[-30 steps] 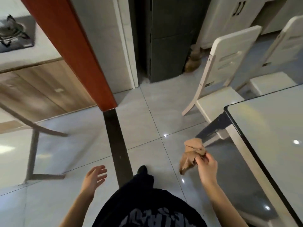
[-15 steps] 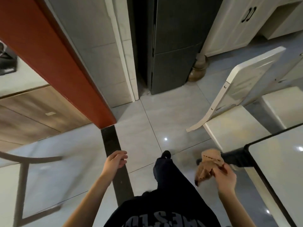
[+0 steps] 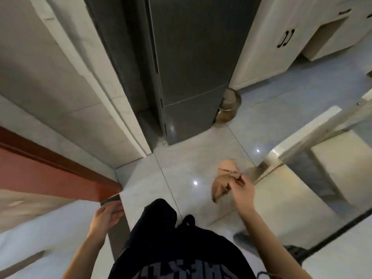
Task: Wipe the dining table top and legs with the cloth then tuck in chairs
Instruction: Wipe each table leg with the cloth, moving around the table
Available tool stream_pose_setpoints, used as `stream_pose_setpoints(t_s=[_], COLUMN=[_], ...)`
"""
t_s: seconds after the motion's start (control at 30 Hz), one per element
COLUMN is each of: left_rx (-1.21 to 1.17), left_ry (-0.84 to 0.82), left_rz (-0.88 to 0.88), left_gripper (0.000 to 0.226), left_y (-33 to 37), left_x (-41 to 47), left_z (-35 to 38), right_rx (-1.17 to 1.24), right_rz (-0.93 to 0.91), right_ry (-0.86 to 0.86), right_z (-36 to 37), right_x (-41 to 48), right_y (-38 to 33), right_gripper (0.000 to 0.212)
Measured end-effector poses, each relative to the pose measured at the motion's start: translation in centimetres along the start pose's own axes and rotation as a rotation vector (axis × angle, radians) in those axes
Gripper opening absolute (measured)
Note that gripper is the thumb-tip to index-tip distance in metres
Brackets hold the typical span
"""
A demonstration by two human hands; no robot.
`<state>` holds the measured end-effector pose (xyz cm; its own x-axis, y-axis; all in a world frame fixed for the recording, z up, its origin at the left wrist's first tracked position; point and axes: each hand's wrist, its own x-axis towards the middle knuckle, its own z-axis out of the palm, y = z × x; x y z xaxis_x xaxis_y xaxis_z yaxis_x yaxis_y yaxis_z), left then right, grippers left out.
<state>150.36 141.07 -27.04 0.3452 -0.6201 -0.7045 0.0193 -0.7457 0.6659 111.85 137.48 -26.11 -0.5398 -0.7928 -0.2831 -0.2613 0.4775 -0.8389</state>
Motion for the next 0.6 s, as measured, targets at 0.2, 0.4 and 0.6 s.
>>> stream_pose_setpoints(t_s=[0.2, 0.4, 0.6], left_rx=[0.014, 0.230, 0.464], left_ry=[-0.050, -0.233, -0.510], left_rz=[-0.020, 0.064, 0.187], left_gripper=[0.017, 0.021, 0.017], left_y=[8.1, 21.9, 34.4], left_x=[9.4, 20.4, 24.5], left_z=[3.7, 11.4, 23.1], right_rx=[0.135, 0.246, 0.332], right_rz=[0.076, 0.173, 0.304], right_ry=[0.079, 0.324, 0.570], right_z=[3.5, 5.2, 4.0], right_x=[8.8, 15.2, 18.8], right_y=[-4.2, -6.0, -6.7], right_gripper=[0.006, 0.007, 0.010])
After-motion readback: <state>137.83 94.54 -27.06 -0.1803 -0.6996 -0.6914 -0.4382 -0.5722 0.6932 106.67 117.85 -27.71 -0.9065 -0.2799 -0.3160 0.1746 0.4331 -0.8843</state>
